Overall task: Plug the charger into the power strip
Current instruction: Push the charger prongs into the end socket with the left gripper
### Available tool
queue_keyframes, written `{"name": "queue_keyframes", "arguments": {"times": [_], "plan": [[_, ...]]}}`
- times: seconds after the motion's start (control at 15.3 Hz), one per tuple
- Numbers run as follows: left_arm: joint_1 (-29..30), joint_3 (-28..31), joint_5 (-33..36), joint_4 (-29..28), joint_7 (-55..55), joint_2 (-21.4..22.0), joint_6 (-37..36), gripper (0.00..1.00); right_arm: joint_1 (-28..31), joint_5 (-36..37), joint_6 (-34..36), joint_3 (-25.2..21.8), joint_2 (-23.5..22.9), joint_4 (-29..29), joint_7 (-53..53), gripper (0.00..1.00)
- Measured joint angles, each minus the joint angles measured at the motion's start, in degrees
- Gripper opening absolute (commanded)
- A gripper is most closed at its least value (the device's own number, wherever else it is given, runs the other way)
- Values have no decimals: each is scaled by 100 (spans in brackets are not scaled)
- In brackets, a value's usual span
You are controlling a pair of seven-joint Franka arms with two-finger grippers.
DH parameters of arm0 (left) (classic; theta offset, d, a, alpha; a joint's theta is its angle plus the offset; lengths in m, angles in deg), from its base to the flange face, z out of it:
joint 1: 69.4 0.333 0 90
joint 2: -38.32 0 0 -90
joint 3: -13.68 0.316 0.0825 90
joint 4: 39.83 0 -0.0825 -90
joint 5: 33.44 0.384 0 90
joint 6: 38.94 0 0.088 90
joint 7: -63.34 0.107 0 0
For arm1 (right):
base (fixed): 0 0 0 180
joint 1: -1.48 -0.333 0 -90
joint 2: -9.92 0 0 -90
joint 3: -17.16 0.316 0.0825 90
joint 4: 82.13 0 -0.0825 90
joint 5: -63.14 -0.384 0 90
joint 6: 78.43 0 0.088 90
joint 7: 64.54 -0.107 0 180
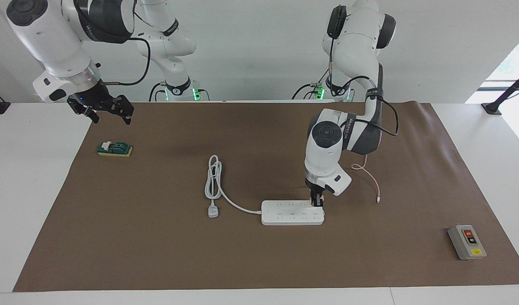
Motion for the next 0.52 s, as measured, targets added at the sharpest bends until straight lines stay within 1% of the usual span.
{"name": "queue_keyframes", "arguments": {"times": [0.52], "plan": [[-7, 0, 16, 24, 38, -25, -14, 0, 0, 0, 0, 0, 0, 0, 0, 100]]}}
